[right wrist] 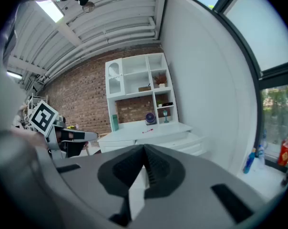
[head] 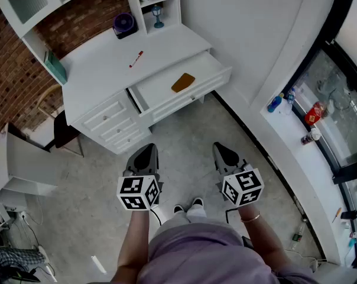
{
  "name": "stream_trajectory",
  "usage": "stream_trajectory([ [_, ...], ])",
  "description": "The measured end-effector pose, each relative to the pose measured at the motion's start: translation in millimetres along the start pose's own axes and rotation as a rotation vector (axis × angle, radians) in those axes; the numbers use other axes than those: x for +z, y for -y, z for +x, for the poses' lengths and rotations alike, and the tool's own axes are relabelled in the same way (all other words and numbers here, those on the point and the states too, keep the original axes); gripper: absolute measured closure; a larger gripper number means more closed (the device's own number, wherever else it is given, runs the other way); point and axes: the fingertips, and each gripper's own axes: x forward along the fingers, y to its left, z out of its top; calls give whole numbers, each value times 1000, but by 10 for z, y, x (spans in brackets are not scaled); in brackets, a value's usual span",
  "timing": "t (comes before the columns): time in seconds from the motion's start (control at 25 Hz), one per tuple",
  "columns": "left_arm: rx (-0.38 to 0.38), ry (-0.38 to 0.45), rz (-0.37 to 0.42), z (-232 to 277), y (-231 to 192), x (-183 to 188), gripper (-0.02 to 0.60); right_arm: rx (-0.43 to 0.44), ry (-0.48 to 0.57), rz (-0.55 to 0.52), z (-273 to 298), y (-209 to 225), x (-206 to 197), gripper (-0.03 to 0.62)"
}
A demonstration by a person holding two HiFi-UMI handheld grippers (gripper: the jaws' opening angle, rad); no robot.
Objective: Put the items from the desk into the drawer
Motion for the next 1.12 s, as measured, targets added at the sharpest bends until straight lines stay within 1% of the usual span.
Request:
stream_trajectory([
  [0.32,18,10,-12,72,52,-18,581,32,14,-23,29,35,7,591],
  [0.72,26,25,-12,129,71,51,581,41,12,-45,118,121,68,588],
  [0.8,30,27,-10,141,73,65,557,49,10,-44,124,130,80,582],
  [0.84,33,29,-10,146,73,71,530,52,8,-42,125,134,82,578],
  [1.0,38,33,-11,179,74,84,499,65,1,-27,132,158,57,577],
  [1.12,43,10,3,223,63,55,469,68,-11,-18,160,177,22,577],
])
